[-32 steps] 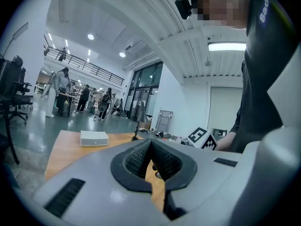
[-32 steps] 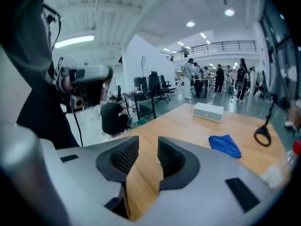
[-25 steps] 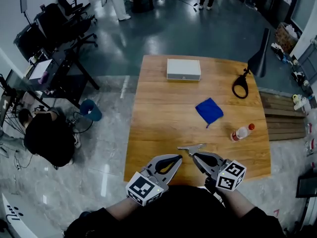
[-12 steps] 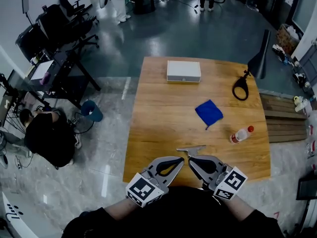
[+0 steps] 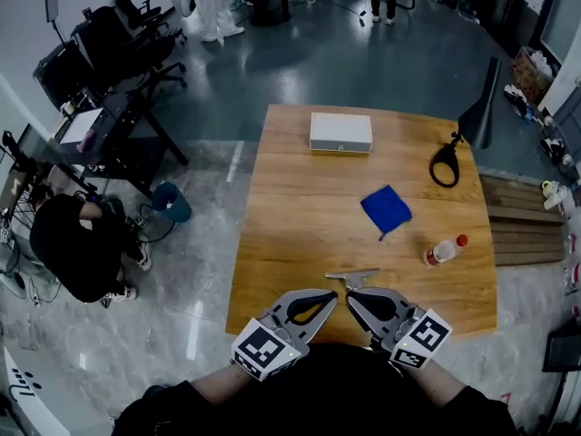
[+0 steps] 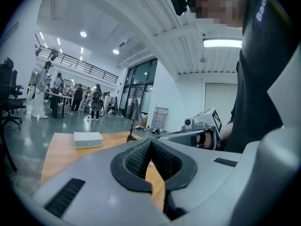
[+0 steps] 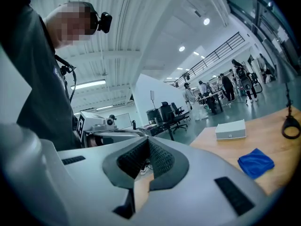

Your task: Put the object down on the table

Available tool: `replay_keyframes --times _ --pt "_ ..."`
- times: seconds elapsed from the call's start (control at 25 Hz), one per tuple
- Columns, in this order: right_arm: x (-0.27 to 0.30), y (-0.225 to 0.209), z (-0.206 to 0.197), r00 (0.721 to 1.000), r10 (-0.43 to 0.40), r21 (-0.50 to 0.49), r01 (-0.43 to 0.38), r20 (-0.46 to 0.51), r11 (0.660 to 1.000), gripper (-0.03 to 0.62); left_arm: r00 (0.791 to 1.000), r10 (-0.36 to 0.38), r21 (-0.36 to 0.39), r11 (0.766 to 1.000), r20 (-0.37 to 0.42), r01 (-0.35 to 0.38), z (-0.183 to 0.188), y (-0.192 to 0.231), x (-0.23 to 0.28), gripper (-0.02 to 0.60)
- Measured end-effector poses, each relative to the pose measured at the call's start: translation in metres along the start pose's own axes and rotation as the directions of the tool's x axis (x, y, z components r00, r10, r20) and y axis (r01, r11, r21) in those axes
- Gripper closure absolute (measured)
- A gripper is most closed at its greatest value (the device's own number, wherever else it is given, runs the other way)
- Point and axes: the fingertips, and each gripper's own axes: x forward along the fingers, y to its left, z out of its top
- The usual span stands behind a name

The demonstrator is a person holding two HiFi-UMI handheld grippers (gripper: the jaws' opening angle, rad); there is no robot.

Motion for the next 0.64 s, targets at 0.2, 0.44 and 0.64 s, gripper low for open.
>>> replay_keyframes --times 0.2,0.44,0.64 --pt "-0.0001 -0.0024 -0.0015 1.0 -0.005 0.0 0.005 -0.005 1.0 0.589 1.0 0.01 -0.003 1.0 0.002 -0.01 -0.0015 0.0018 -0.0004 0.58" --pt "0.0022 -0.0049 -0.0021 1.0 -0.008 -0.001 0.008 -0.012 1.0 0.589 1.0 0.021 -0.008 1.0 0.005 -0.021 -0.0022 0.0048 -0.001 0.58" --pt "0.0044 -0.0066 -0.0012 1.0 -0.018 0.002 0.018 -0.011 1.0 0.589 1.0 0.026 -0.012 1.0 0.008 -0.026 -0.0014 0.0085 -0.0045 0.58"
